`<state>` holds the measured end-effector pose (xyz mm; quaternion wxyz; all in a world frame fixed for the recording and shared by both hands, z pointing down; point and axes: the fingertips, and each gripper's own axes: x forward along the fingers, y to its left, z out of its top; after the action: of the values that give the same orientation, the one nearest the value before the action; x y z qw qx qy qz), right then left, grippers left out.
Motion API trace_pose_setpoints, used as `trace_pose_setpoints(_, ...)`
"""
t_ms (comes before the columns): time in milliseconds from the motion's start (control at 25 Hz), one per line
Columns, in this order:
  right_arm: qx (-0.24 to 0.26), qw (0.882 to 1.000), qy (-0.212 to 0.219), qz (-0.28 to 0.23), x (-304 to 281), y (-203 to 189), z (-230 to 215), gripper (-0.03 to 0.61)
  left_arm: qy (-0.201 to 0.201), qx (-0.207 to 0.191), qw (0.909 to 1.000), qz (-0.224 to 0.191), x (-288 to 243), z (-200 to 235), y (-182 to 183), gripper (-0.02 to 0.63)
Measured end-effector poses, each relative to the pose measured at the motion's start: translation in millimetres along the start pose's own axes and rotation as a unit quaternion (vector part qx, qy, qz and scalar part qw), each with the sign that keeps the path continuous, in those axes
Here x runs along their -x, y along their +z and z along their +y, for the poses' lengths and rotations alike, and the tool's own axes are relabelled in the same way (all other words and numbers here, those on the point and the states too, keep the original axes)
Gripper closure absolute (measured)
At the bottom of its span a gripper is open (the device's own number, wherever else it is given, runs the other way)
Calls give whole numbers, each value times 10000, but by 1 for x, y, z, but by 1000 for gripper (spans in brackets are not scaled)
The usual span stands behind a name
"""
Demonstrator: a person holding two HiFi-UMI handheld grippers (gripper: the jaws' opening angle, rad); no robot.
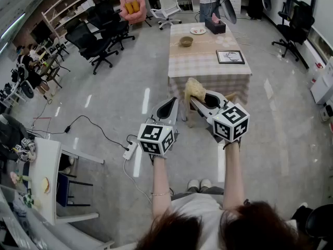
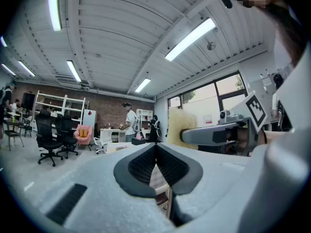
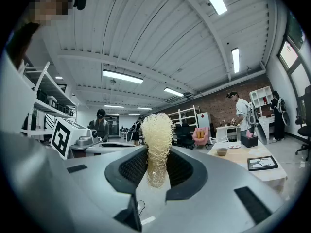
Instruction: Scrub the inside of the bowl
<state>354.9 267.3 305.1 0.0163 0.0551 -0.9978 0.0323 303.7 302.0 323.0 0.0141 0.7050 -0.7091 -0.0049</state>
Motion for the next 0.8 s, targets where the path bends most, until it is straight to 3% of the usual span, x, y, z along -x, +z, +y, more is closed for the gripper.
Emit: trace_pose_setpoints(800,-190,9997,147,-85,12,-6,-33,483,219,69,9997,-1,-16,-13,-4,603)
